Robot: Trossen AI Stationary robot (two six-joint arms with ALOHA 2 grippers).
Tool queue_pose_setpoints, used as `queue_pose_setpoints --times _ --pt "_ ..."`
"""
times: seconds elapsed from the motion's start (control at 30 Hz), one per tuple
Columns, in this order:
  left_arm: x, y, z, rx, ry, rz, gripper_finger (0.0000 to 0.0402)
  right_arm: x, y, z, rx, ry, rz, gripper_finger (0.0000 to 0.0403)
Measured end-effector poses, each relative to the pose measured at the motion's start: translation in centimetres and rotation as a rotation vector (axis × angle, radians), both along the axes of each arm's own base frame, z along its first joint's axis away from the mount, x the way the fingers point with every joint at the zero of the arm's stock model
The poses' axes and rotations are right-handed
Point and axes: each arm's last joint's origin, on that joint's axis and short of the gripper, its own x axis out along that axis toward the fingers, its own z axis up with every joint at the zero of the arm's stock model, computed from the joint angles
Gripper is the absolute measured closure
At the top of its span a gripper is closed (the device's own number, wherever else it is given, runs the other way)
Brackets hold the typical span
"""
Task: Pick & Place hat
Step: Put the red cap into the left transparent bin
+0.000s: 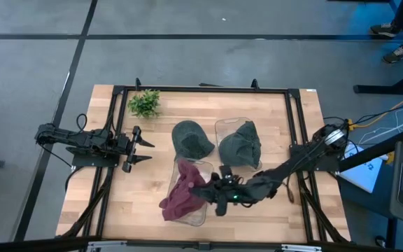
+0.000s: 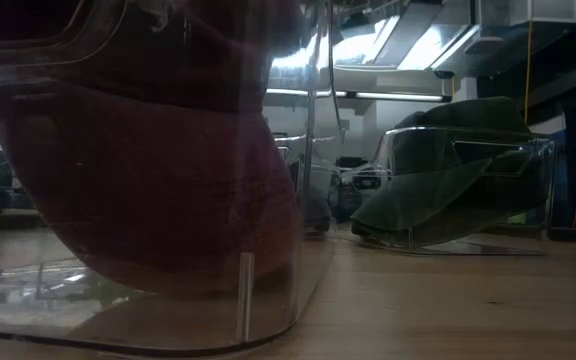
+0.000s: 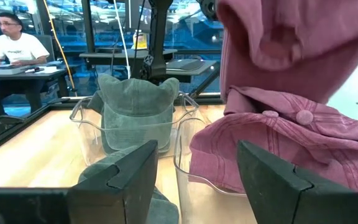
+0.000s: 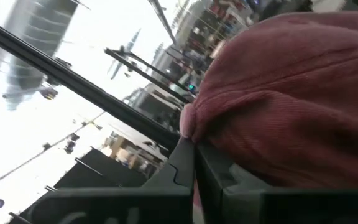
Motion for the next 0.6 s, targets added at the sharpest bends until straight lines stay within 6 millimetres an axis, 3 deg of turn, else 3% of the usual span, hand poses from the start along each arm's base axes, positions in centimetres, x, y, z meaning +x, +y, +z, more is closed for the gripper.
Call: queue_pose_setpoints --times 0.37,0.6 --pt "0.0 0.0 0.0 0.000 0.000 0.000 0.0191 -3.0 2.1 2.4 0.034 -0.059 0.076 0.0401" --pt "0.0 0.0 0.0 0.000 -0.001 0.000 0.0192 -4.0 3.0 2.3 -0.028 -0.008 0.035 0.0400"
